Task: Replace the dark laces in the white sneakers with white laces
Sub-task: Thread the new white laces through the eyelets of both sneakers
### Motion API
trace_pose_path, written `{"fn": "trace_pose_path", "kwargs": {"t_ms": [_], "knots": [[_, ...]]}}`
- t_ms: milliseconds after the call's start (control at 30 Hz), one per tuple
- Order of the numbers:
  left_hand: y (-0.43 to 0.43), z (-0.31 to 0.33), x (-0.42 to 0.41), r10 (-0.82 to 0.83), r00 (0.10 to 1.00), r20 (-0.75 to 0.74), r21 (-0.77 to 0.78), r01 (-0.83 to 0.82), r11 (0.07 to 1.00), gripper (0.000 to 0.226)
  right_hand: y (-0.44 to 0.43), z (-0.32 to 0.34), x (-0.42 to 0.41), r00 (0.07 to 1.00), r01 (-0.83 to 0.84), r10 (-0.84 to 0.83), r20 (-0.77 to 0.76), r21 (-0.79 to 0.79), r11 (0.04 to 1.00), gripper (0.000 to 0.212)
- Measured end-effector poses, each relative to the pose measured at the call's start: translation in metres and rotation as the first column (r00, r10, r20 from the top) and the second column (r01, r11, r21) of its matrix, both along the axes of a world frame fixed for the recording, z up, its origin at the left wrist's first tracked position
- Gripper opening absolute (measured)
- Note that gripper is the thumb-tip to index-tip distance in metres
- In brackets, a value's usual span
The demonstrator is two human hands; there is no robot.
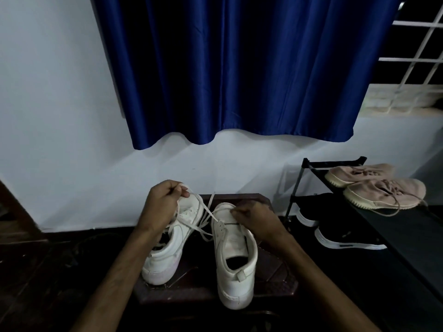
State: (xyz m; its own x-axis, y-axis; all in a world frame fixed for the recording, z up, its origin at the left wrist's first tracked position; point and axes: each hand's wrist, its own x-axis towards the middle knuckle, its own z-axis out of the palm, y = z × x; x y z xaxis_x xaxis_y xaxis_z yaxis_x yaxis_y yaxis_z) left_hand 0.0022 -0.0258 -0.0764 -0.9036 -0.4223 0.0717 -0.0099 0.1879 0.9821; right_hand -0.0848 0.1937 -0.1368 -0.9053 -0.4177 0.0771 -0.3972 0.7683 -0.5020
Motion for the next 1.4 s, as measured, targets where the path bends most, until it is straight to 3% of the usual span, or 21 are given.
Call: {"fn": "trace_pose_path", "kwargs": {"t_ms": [67,200,300,333,367,400,433,467,567,667,733,800,967,1100,1200,1300,1400], "knots": [[0.006,0.004,0.002,-0.056,0.998,-0.029,-0.006,0.056,0.998,0.022,0.0,-0.001,-0.003,0.997,0.076,-0.074,-0.033,0.055,0.996,0.017],[0.011,0.017,0.003,-0.129,0.991,0.035,-0.057,0.131,0.99,0.028,0.001,0.003,-0.011,0.99,0.119,-0.12,0.072,0.016,0.993,0.009],[0.006,0.025,0.004,-0.085,0.996,-0.007,-0.044,0.085,0.995,0.036,0.01,0.018,-0.013,0.944,0.141,-0.127,0.304,-0.023,0.99,0.021],[0.004,0.026,0.005,-0.075,0.997,-0.021,-0.033,0.074,0.997,0.036,0.016,0.03,-0.012,0.901,0.188,-0.125,0.416,-0.114,0.975,0.021],[0.004,0.026,0.006,-0.075,0.997,-0.029,-0.018,0.075,0.997,0.035,0.022,0.042,-0.012,0.825,0.286,-0.077,0.56,-0.296,0.911,0.023],[0.003,0.025,0.007,-0.081,0.996,-0.03,-0.001,0.081,0.997,0.034,0.029,0.054,-0.013,0.711,0.429,0.065,0.7,-0.505,0.749,0.027],[0.003,0.023,0.008,-0.091,0.996,-0.026,0.013,0.091,0.996,0.034,0.037,0.065,-0.015,0.629,0.535,0.23,0.743,-0.628,0.565,0.032],[0.002,0.022,0.008,-0.102,0.995,-0.021,0.023,0.103,0.994,0.033,0.043,0.075,-0.019,0.617,0.555,0.332,0.714,-0.694,0.46,0.037],[0.002,0.022,0.008,-0.148,0.989,-0.007,0.004,0.148,0.989,0.033,0.049,0.119,-0.013,0.732,0.476,0.392,0.557,-0.83,0.291,0.034],[0.004,0.024,0.006,-0.156,0.988,-0.004,-0.013,0.155,0.988,0.034,0.047,0.164,-0.011,0.833,0.412,0.392,0.39,-0.911,0.03,0.029],[0.004,0.024,0.005,-0.142,0.99,0.002,-0.026,0.142,0.989,0.035,0.049,0.187,-0.017,0.872,0.392,0.325,0.366,-0.92,-0.014,0.029],[0.005,0.025,0.006,-0.138,0.99,-0.005,-0.044,0.137,0.99,0.035,0.051,0.2,-0.024,0.879,0.398,0.263,0.398,-0.916,0.058,0.031],[0.011,0.044,0.004,-0.122,0.99,-0.076,-0.006,0.121,0.993,0.033,0.038,0.181,-0.032,0.853,0.406,0.146,0.502,-0.812,0.419,0.035],[0.015,0.068,0.001,-0.139,0.983,-0.123,0.028,0.143,0.989,0.031,0.025,0.157,-0.028,0.844,0.362,0.207,0.494,-0.811,0.459,0.033],[0.017,0.083,-0.003,-0.168,0.966,-0.195,0.134,0.196,0.971,0.03,0.018,0.14,-0.02,0.854,0.297,0.197,0.482,-0.763,0.575,0.034],[0.02,0.083,-0.009,-0.136,0.973,-0.189,0.148,0.165,0.975,0.032,0.005,0.117,-0.009,0.905,0.154,0.159,0.396,-0.651,0.743,0.035],[0.027,0.063,-0.006,-0.048,0.996,-0.079,0.105,0.056,0.993,0.037,-0.01,0.081,-0.002,0.936,-0.171,0.276,0.22,-0.401,0.9,0.02]]}}
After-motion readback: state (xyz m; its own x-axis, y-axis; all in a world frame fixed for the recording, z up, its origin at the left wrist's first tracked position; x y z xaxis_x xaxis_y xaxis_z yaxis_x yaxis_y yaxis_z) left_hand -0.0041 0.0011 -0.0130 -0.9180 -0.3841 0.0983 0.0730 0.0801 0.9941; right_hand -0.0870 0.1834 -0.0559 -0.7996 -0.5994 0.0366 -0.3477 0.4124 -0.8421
